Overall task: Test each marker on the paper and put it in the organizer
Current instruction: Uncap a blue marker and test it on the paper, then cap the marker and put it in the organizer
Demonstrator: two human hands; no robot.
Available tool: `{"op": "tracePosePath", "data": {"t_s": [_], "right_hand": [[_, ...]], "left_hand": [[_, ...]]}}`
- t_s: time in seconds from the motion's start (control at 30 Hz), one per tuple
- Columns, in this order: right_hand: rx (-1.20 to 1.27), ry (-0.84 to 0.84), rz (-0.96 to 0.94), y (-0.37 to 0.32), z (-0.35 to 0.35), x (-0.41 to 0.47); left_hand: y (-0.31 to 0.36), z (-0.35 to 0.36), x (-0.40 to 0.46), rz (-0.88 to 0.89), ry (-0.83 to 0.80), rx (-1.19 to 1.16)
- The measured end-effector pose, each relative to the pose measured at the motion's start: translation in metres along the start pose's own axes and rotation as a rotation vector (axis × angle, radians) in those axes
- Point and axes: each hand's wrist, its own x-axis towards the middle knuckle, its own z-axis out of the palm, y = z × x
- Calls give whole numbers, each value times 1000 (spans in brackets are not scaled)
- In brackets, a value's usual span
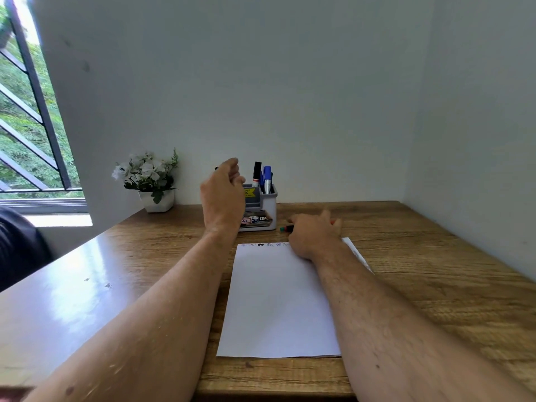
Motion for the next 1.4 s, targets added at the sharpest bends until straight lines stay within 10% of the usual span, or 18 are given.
{"op": "tracePosePath", "data": {"t_s": [0.37,0.57,0.87,1.4], "right_hand": [[58,171,-82,0,2,3],[941,560,-76,-16,-28,-10],[1659,479,152,-8,-60,-31],[275,266,-180,23,-40,-35]], "left_hand": [[8,8,-10,55,-144,-12],[18,7,-23,68,-372,-114],[19,3,-29,5,-457,-65],[17,3,-33,-101,-673,-218]]}}
